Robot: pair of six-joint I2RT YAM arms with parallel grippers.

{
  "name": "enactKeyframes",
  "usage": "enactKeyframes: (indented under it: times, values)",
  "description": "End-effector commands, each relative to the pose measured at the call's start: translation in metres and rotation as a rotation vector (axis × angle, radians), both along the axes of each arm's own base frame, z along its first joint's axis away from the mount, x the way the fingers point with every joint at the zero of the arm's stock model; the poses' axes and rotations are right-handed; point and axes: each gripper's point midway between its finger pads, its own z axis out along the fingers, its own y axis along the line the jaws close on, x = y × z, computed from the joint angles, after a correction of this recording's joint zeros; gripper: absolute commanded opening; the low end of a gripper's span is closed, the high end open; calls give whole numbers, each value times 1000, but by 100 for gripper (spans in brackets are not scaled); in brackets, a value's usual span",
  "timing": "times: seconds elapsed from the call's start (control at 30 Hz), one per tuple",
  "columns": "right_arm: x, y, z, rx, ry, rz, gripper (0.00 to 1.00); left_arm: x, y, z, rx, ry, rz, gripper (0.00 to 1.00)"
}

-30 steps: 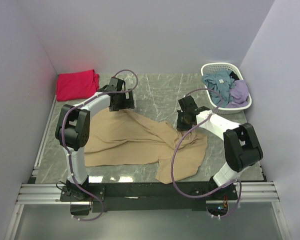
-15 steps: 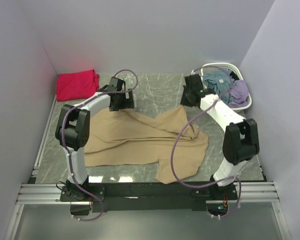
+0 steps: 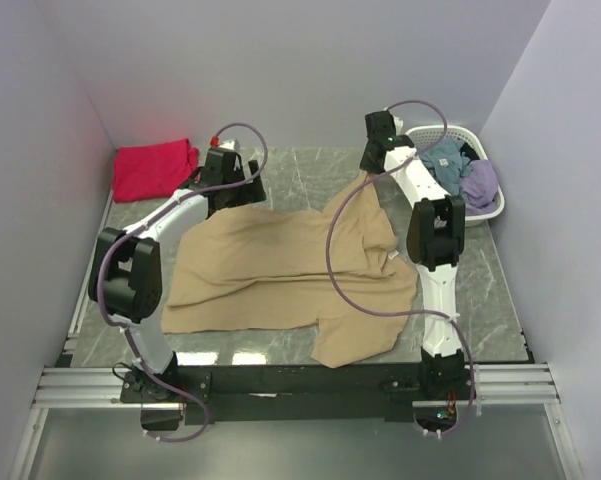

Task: Fold and stack the t-shirts
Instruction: Flatten the tshirt out

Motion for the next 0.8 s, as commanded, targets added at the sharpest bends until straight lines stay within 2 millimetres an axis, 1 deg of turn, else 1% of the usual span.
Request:
enactKeyframes:
  times: [0.0, 0.03, 0.07, 0.13, 0.17, 0.2, 0.23, 0.27, 0.3, 0.33, 0.37, 0.4, 0.43, 0.47, 0.5, 0.53, 0.57, 0.6, 0.63, 0.67, 0.7, 0.73, 0.77]
  values:
    - [32, -26, 30, 12, -88, -105, 2, 9, -3, 17, -28, -75, -7, 99]
    - [37, -31, 34, 19, -107, -117, 3, 11, -3, 15, -22, -68, -5, 100]
    - [39, -36, 38, 27, -124, -126, 5, 11, -2, 3, -8, -38, -1, 100]
    - [48, -37, 41, 56, -167, -111, 13, 13, 5, -11, 28, -3, 36, 100]
    - [51, -40, 38, 63, -166, -106, 16, 13, 8, -25, 52, 28, 43, 100]
    - [54, -38, 38, 81, -165, -88, 17, 17, 15, -29, 83, 30, 77, 99]
    - [57, -37, 45, 90, -176, -76, 17, 17, 21, -37, 103, 48, 101, 99]
    - [58, -37, 35, 83, -155, -59, 17, 19, 26, -49, 116, 71, 123, 99]
    - [58, -36, 34, 83, -154, -53, 15, 21, 30, -53, 120, 78, 136, 100]
    - [57, -31, 27, 95, -142, -35, 14, 25, 37, -58, 112, 84, 150, 100]
    - [56, -29, 30, 103, -149, -20, 14, 26, 40, -66, 114, 98, 159, 99]
    - [55, -28, 28, 111, -148, -13, 13, 31, 44, -66, 116, 96, 172, 99]
    - [53, -26, 21, 120, -135, -1, 13, 37, 51, -65, 120, 81, 194, 99]
    - [52, -24, 25, 129, -143, 6, 11, 38, 54, -71, 128, 89, 192, 99]
    - [51, -21, 24, 135, -140, 13, 11, 45, 55, -67, 125, 80, 196, 99]
    - [49, -20, 22, 140, -133, 23, 11, 49, 60, -67, 121, 86, 204, 99]
    - [50, -20, 21, 141, -131, 21, 11, 51, 63, -74, 125, 109, 205, 100]
    - [49, -22, 21, 136, -129, 15, 12, 59, 63, -67, 118, 92, 207, 99]
    - [49, -24, 18, 126, -125, 6, 15, 63, 68, -69, 116, 95, 213, 99]
    - [50, -29, 15, 109, -124, -8, 22, 66, 66, -64, 103, 81, 201, 100]
    - [51, -31, 12, 99, -121, -15, 27, 72, 66, -58, 96, 63, 198, 99]
    - [53, -35, 15, 94, -125, -25, 32, 74, 69, -56, 87, 55, 198, 100]
    - [54, -35, 9, 95, -117, -25, 39, 77, 67, -52, 76, 43, 179, 99]
